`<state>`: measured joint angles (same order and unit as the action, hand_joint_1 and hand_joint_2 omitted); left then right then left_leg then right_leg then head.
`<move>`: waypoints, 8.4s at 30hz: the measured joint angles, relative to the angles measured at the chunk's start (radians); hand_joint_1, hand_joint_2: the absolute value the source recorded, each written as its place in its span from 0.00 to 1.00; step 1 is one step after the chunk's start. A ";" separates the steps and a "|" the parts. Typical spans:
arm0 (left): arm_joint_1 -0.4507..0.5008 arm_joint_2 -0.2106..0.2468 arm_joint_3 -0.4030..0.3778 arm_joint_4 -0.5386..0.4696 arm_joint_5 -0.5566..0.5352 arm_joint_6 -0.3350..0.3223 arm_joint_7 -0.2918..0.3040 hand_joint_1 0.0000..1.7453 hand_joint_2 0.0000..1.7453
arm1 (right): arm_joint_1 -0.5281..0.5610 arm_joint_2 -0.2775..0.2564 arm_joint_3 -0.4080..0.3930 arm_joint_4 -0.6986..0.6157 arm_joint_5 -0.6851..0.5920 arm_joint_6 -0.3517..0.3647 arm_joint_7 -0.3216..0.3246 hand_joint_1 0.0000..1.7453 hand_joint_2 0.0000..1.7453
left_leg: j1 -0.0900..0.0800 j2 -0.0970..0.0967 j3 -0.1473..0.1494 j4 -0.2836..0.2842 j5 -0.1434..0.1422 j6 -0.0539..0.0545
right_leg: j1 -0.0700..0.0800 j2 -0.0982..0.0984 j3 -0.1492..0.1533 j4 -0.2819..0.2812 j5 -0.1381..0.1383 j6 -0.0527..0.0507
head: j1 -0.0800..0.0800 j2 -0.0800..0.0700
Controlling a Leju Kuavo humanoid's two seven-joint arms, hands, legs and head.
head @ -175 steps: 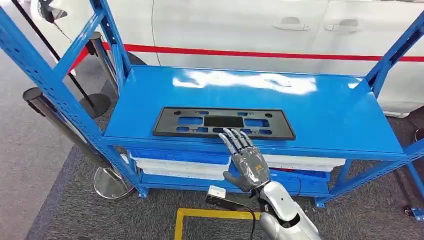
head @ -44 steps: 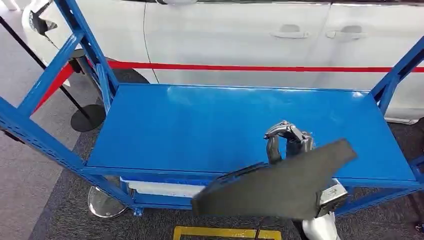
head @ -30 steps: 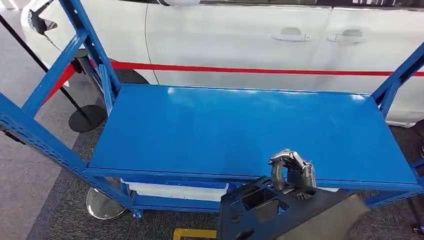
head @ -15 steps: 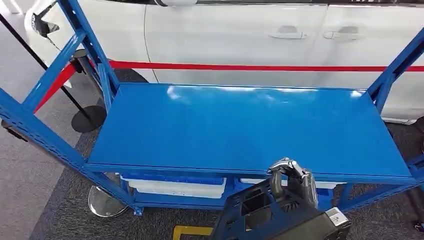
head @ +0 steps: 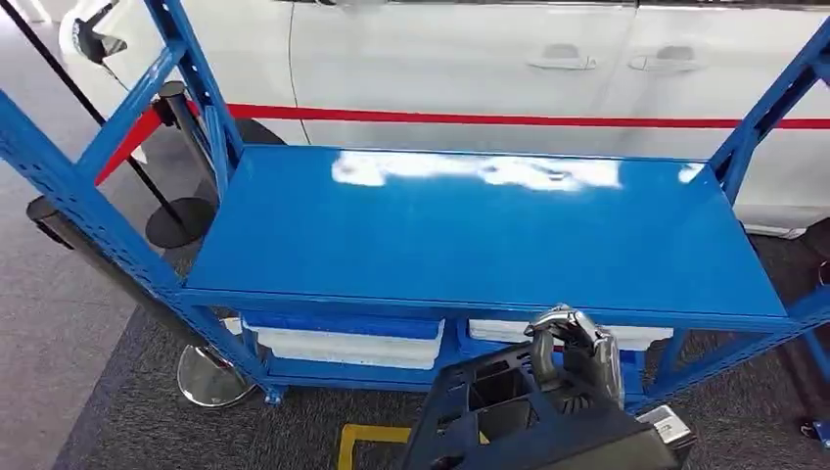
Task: Take the parts from the cabinet and place them on the table.
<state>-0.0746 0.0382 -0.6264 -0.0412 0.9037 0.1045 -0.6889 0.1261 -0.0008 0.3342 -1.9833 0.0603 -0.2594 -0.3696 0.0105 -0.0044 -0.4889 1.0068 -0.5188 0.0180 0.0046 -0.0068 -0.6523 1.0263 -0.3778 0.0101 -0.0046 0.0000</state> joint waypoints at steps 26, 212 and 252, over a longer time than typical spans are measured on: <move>-0.005 0.014 -0.072 0.019 0.055 -0.010 0.000 0.00 0.00 | 0.024 0.002 -0.013 -0.008 -0.021 0.000 0.000 1.00 1.00 | 0.006 0.007 0.009 0.057 -0.015 -0.029 | 0.000 0.000 0.015 -0.002 -0.042 -0.036 | -0.005 0.000; -0.408 -0.043 -0.919 0.002 0.359 -0.025 0.048 0.00 0.00 | 0.116 0.053 -0.185 0.148 0.040 0.160 0.059 1.00 1.00 | 0.012 -0.073 -0.104 0.055 0.043 -0.035 | -0.004 0.140 0.041 0.023 -0.087 -0.028 | 0.022 0.000; -0.116 0.009 -0.919 -0.038 0.458 0.084 0.321 0.00 0.00 | 0.143 0.068 -0.162 0.161 0.028 0.073 0.063 1.00 1.00 | 0.013 0.052 -0.077 0.022 0.037 0.000 | -0.020 0.012 -0.113 0.301 -0.207 0.016 | 0.040 0.000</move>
<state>-0.1908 0.0469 -1.5457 -0.0793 1.3615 0.1884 -0.3677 0.2691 0.0671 0.1720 -1.8227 0.0885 -0.1862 -0.3063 0.0233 0.0479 -0.5662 1.0292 -0.4818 0.0176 -0.0151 0.0048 -0.7652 1.3271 -0.5845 0.0260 0.0351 -0.0004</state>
